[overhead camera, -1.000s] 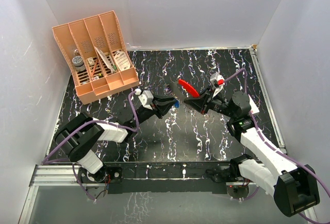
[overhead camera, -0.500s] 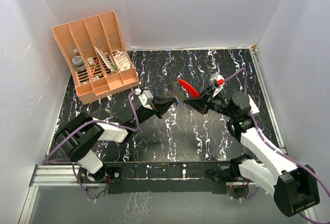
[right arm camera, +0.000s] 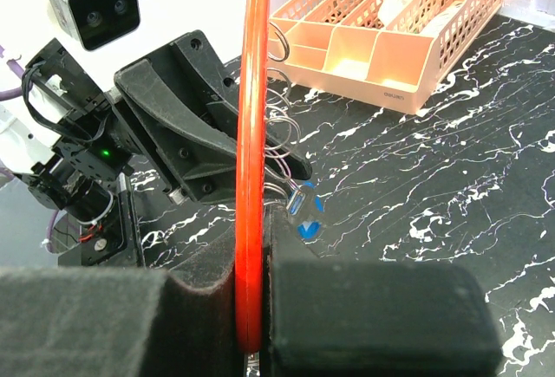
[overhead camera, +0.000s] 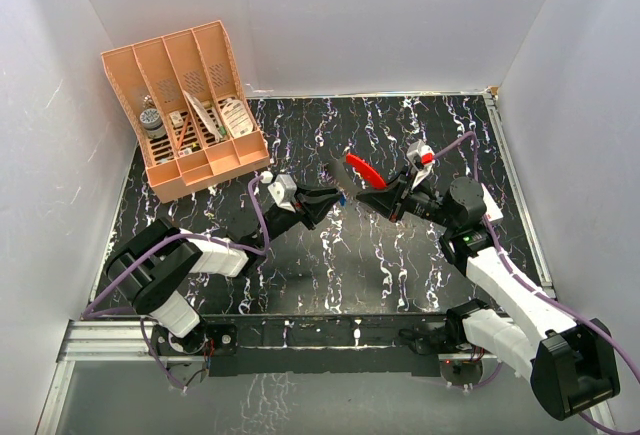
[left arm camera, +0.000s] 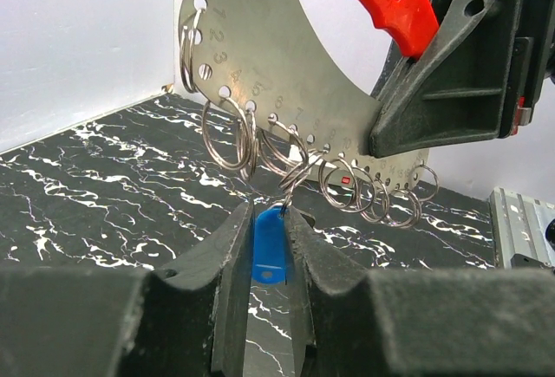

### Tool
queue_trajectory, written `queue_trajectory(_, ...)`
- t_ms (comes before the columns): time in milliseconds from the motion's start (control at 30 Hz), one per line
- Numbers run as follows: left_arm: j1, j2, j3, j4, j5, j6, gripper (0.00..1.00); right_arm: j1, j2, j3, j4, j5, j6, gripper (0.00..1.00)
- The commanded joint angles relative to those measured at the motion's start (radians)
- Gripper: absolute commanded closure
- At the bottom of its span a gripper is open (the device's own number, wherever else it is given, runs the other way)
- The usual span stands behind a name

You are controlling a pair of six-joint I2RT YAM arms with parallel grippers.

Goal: Put the keys on the keyring

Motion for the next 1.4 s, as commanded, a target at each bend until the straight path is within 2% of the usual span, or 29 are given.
queue_trajectory(0, -0.006, -0.022, 0.025, 0.192, 0.01, -0.005, 0.8, 0.004, -0.007, 0.06, 0.049, 0.011, 0.009, 1.0)
queue_trajectory(433, -0.006, -0.01, 0.046, 0.192, 0.03, -0.025, 0.81, 0.004, 0.0, 0.058, 0.05, 0.009, 0.01, 1.0)
queue_trajectory(700, -0.006, -0.003, 0.045, 0.193, 0.037, -0.028, 0.86, 0.004, -0.003, 0.06, 0.052, 0.013, 0.012, 1.0)
queue_trajectory(1233, -0.006, 0.016, 0.029, 0.193, 0.035, -0.04, 0.84, 0.004, 0.003, 0.066, 0.062, 0.008, 0.023, 1.0)
queue_trajectory(1367, -0.006, 0.025, 0.027, 0.192, 0.035, -0.046, 0.81, 0.003, 0.005, 0.067, 0.065, 0.008, 0.024, 1.0)
